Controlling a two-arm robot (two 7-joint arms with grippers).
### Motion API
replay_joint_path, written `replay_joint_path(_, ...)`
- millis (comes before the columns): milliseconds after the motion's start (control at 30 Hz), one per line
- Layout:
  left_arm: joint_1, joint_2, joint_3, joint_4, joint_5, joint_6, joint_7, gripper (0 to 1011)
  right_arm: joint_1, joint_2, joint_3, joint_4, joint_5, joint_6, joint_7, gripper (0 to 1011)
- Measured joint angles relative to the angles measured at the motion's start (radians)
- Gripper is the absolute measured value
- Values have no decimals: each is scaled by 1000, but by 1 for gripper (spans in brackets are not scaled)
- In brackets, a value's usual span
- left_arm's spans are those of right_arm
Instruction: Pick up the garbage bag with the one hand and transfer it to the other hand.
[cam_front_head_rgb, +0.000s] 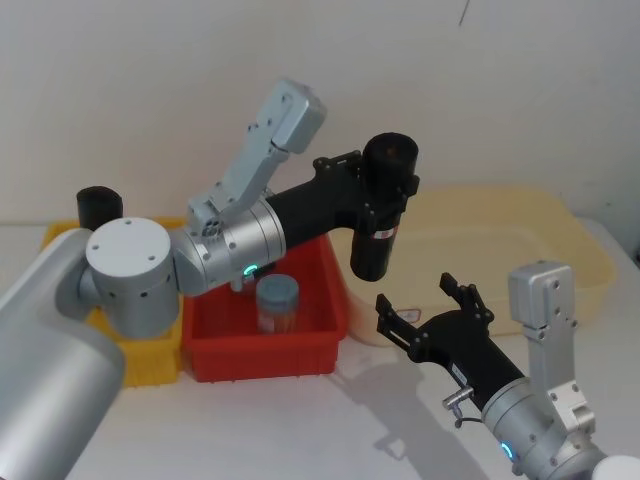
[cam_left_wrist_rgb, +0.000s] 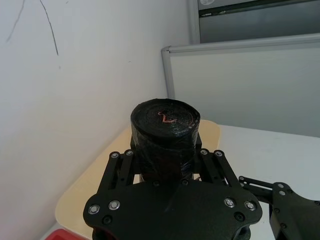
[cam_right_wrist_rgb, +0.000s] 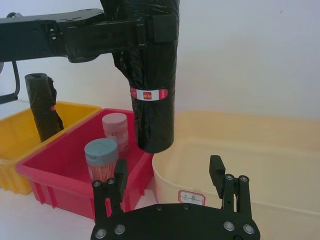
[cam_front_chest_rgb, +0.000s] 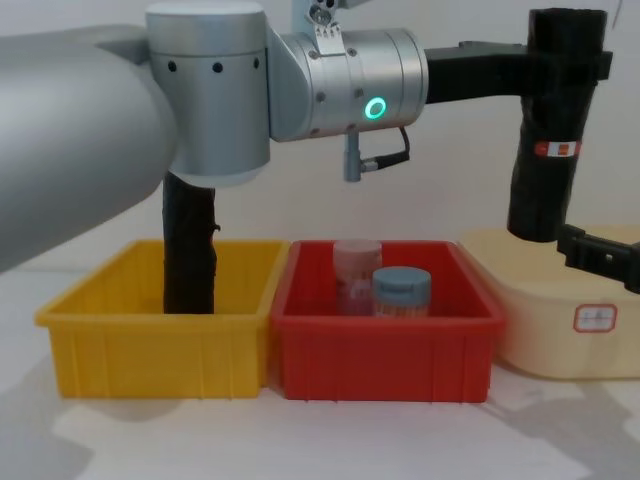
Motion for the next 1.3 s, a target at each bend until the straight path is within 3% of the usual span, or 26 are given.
replay_joint_path(500,32,-1,12,-18,-18,11,25,507,0,-1,0,0,-1,0,0,1000)
replay_joint_path(1300,46,2,18,-31,-24,23,39,507,60,-56,-33,41,-69,9,-33,999)
